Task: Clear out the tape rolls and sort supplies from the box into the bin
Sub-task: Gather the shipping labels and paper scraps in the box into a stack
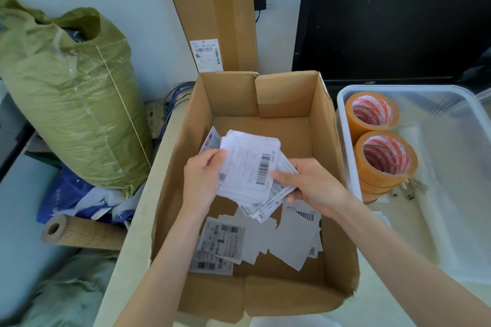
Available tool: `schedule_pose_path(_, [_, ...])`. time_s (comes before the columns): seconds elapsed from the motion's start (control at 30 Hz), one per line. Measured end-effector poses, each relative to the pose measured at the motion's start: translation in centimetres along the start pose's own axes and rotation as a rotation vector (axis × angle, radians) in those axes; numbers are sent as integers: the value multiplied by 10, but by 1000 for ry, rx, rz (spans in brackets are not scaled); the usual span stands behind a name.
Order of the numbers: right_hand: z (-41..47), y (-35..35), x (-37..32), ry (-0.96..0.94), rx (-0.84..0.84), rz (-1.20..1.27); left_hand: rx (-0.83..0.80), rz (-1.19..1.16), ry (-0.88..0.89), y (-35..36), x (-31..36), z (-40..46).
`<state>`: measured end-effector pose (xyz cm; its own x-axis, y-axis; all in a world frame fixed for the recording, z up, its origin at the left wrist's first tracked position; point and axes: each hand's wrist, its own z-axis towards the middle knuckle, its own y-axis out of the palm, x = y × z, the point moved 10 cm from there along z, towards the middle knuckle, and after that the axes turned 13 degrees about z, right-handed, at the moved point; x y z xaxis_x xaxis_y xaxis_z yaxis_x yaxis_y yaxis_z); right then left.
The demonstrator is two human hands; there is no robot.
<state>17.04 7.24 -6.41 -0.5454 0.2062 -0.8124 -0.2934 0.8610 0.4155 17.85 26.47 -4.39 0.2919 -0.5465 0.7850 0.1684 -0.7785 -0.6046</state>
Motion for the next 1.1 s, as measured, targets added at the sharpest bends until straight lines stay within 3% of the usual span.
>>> schedule_pose_path(0.2, [-2,-20,-14,-142,179,56,126,-176,-174,-16,-15,-2])
schedule_pose_path(0.4, [-2,-18,-20,-216,192,118,27,-370,-292,4,-16,-17])
schedule_pose_path(0.6, [-3,-20,-25,-268,210,126,-67,-550,-266,25,-9,-35])
schedule_pose_path(0.8, [-5,-15,-26,-271,178,31,-129,-401,-166,34,3,-41])
schedule_pose_path(0.9, [-4,-17,-24,-246,190,29,-60,-259,-121,24,7,-38])
schedule_pose_path(1.1, [0,-2,-17,-213,110,-77,-100,-318,-57,31,10,-25])
